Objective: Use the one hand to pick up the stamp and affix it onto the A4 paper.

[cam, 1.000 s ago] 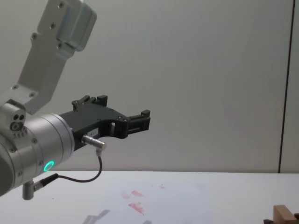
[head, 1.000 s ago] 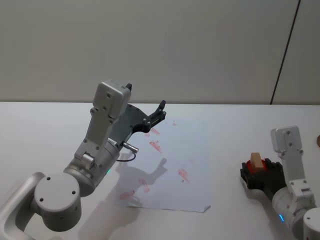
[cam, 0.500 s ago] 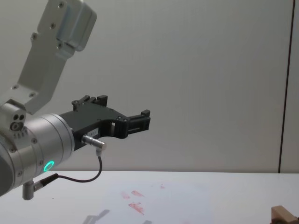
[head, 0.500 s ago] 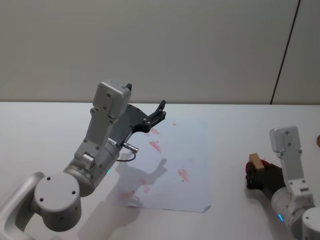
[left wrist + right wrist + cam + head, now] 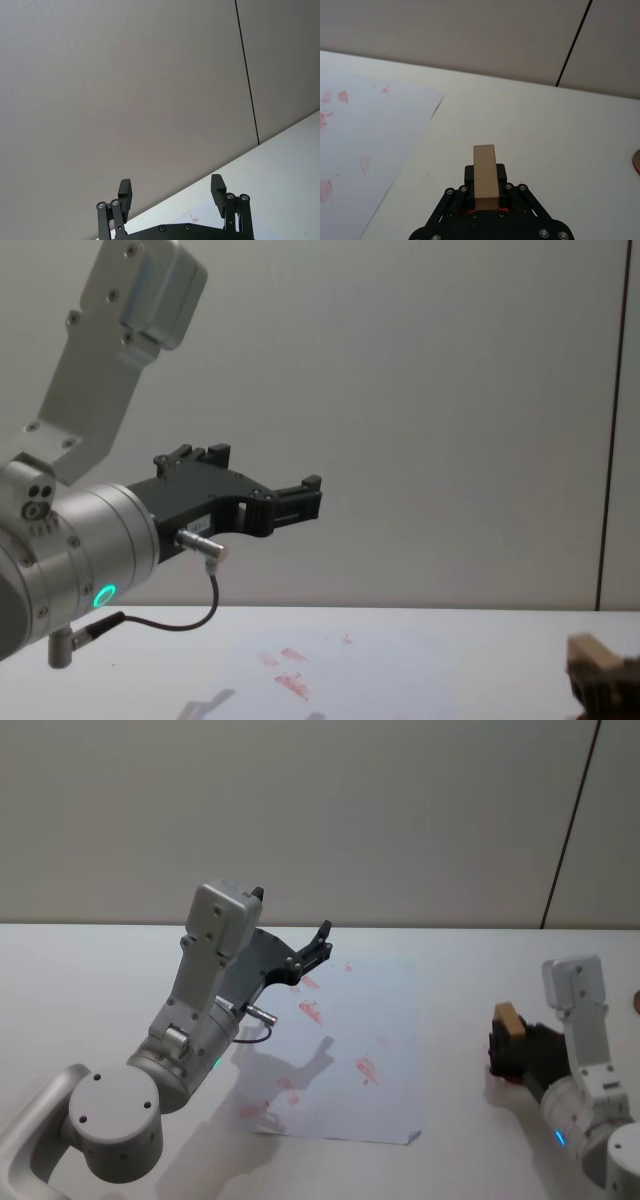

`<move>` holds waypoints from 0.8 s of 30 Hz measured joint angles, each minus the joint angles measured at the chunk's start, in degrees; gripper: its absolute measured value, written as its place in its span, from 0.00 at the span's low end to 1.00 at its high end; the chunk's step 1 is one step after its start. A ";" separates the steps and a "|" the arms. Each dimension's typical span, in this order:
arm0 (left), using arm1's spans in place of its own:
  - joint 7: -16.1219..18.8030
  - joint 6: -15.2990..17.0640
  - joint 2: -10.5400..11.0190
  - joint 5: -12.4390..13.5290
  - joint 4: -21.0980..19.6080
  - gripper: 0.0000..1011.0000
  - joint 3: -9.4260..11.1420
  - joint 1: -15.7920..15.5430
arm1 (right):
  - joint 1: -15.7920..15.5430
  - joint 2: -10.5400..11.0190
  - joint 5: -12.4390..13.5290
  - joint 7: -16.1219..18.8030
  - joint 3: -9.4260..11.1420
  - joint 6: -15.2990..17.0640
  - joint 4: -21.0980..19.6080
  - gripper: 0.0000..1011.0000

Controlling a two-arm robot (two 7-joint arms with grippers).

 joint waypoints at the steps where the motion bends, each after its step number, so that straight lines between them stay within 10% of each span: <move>1: 0.00 0.00 0.00 0.00 0.00 0.99 0.00 0.00 | 0.00 0.00 0.00 0.00 0.00 0.00 0.00 0.22; 24: 0.00 0.00 0.00 0.00 0.00 0.99 0.00 0.00 | 6.83 -3.90 -1.57 12.03 -1.61 -2.98 -0.67 0.22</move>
